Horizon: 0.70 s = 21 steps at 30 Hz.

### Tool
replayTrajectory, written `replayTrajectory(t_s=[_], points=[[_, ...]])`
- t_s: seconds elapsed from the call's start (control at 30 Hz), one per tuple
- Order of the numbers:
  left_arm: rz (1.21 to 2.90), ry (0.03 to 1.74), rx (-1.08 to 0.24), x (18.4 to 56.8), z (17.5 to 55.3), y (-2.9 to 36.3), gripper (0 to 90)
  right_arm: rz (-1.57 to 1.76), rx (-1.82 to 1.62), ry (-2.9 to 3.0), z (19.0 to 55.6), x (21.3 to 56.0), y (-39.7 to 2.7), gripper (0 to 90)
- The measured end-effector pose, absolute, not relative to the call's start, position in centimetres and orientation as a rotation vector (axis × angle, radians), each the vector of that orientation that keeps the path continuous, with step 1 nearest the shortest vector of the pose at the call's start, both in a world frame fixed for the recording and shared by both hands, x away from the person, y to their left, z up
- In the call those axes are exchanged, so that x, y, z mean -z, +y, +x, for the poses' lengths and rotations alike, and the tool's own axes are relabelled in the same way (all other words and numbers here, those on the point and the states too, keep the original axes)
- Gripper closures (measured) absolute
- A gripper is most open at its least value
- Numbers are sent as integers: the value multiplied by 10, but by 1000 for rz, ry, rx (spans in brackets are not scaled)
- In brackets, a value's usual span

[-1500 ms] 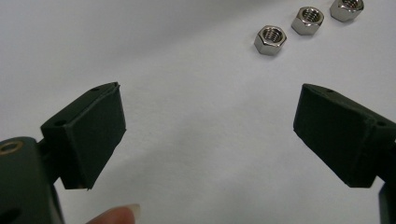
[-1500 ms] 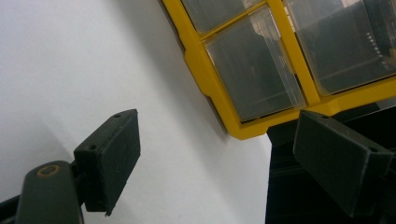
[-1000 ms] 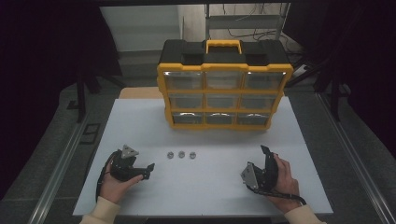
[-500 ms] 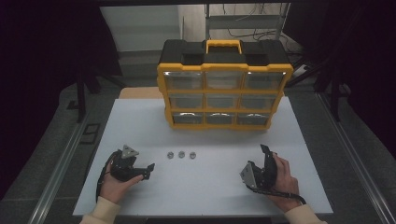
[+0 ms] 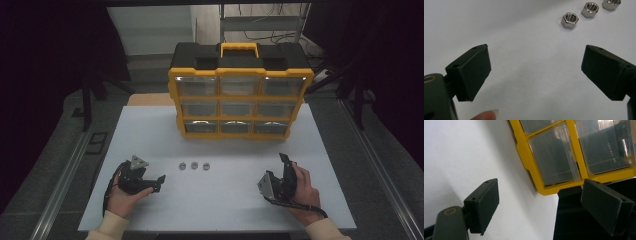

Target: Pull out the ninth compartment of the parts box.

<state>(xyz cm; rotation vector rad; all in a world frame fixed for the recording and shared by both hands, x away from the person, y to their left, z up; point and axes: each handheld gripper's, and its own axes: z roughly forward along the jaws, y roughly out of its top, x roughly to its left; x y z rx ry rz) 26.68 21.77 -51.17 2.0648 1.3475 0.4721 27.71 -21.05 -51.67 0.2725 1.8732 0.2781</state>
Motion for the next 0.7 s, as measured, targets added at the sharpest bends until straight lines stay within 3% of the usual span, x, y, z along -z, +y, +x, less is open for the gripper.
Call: replayTrajectory(t_s=[0.7], points=[[2070, 1347, -471, 512, 267, 217, 90, 276, -258, 1850, 285, 518, -211, 164]])
